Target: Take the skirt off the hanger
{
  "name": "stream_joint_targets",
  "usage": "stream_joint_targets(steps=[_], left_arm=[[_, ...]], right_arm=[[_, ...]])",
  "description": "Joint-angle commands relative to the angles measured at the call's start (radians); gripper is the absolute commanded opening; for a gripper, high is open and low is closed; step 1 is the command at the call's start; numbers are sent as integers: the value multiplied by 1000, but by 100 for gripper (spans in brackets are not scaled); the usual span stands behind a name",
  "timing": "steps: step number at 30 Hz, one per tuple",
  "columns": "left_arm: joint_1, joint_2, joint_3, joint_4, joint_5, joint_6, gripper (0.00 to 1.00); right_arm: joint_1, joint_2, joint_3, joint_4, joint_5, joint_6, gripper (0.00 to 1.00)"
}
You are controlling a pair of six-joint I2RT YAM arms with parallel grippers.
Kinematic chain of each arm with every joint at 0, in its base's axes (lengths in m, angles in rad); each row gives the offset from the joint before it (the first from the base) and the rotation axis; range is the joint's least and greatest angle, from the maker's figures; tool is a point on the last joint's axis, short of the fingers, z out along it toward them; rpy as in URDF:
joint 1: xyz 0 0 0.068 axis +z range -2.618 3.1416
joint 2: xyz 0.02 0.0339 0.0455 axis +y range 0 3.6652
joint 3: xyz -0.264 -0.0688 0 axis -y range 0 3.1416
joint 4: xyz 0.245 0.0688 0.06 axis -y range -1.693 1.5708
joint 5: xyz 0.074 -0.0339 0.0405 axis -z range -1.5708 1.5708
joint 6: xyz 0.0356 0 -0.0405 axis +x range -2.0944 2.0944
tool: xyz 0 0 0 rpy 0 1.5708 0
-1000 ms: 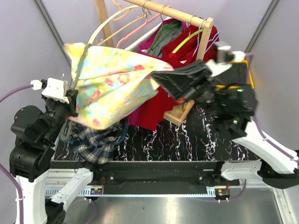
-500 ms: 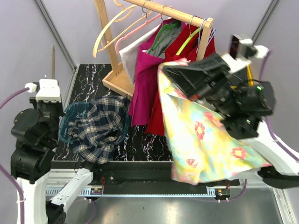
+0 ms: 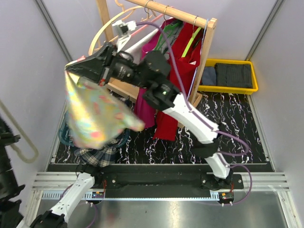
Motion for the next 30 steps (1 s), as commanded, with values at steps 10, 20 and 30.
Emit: stream_joint_targets(steps=[10,20,30], left_arm=[[-40,18,95,-123,235,-72,0],[-118,121,144,-390,535,-101,0],[-135,202,58,-499,696,-35,0]], right_arm=[[20,-10,-344,72,-65,32,0],[-8,-162,-964,58,128,-227,0],[-12,-126,-1149,-61,286,-267,22]])
